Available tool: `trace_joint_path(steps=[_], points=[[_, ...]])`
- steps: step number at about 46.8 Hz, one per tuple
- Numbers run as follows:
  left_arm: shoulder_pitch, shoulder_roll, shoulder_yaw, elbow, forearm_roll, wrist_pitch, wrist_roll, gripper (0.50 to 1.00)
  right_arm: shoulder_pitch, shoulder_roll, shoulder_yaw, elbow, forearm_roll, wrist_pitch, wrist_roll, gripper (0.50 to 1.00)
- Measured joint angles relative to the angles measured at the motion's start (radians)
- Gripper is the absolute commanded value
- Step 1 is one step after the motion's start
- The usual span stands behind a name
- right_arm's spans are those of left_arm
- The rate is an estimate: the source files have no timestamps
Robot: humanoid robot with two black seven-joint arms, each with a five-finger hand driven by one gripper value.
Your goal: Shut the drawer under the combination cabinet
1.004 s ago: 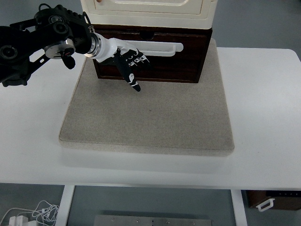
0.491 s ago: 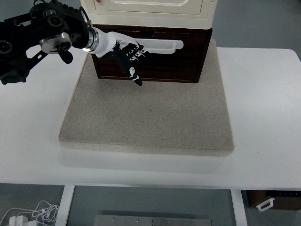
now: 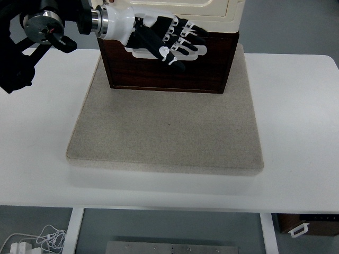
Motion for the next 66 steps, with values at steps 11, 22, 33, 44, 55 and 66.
trace_joint_path(steps=[11,22,33,44,55,66], points=[[0.005,-0.001,-0.161,0.005,-0.144,0.000,-0.159,1.000,0.000,0.000,0.000,0.000,0.000,0.000,0.000,0.952],[0.004,-0.004,-0.295,0.057,-0.281,0.000,-0.348,1.000,0.000,0.000,0.000,0.000,0.000,0.000,0.000,0.952],[-0.013,-0.005,-0.431,0.152,-0.291,0.000,-0.451,1.000,0.000,0.000,0.000,0.000,0.000,0.000,0.000,0.952],[-0.066,-0.005,-0.478,0.319,-0.291,0.090,-0.519,1.000,0.000,0.000,0.000,0.000,0.000,0.000,0.000,0.952],[-0.099,0.012,-0.468,0.499,-0.285,0.307,-0.524,1.000,0.000,0.000,0.000,0.000,0.000,0.000,0.000,0.952],[-0.098,0.034,-0.424,0.702,-0.277,0.337,-0.490,1.000,0.000,0.000,0.000,0.000,0.000,0.000,0.000,0.952]])
